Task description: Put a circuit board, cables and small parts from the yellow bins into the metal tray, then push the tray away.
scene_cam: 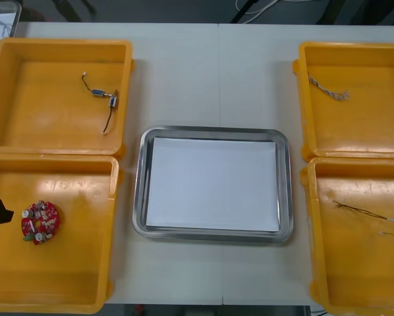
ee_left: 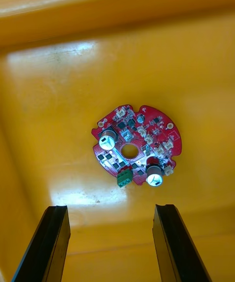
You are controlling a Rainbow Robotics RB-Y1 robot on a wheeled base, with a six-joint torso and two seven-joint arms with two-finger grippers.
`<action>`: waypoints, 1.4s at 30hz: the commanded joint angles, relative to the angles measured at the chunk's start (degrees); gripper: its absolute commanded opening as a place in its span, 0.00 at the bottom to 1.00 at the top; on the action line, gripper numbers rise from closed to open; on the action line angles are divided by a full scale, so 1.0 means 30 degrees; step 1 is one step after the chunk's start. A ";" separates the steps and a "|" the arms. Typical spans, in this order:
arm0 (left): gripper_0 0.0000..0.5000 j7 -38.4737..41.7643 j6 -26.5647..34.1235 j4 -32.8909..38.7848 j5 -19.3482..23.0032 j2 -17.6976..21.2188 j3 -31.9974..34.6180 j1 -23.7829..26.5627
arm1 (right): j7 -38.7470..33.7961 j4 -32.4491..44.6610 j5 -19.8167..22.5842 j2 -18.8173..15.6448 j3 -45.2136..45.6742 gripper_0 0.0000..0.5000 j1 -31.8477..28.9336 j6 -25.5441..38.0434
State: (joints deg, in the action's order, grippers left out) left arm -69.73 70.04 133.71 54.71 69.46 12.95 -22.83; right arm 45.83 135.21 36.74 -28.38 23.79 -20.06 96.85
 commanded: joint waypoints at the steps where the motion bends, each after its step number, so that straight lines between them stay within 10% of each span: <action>1: 1.00 -0.1746 -0.1492 0.0371 0.0221 0.1631 0.0517 -0.1736 | -0.0628 0.0515 -0.0322 0.0173 0.0274 0.72 -0.0550 -0.0351; 2: 1.00 -0.2039 -0.1873 0.0313 0.0280 0.1777 0.0517 -0.2000 | -0.0716 0.0515 -0.0293 0.0173 0.0332 0.98 -0.0579 -0.0351; 3: 1.00 -0.2214 -0.2078 0.0313 0.0309 0.1836 0.0517 -0.2117 | -0.0745 0.0515 -0.0263 0.0173 0.0332 1.00 -0.0550 -0.0351; 21: 1.00 -0.8074 -0.8377 -0.1650 0.0953 0.2803 -0.0596 -0.5369 | -0.0130 0.0573 0.1465 -0.2376 0.1504 1.00 0.0446 0.0528; 42: 1.00 -0.9216 -1.0662 -0.3730 -0.2416 0.3389 -0.6368 -0.1795 | 0.8835 -0.3177 0.6533 -0.6682 0.1240 1.00 0.3346 -0.0702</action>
State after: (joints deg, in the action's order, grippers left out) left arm -94.27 39.23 123.85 48.69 77.21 -3.31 -31.65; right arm 65.32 127.43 54.54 -44.76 26.75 -11.33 96.11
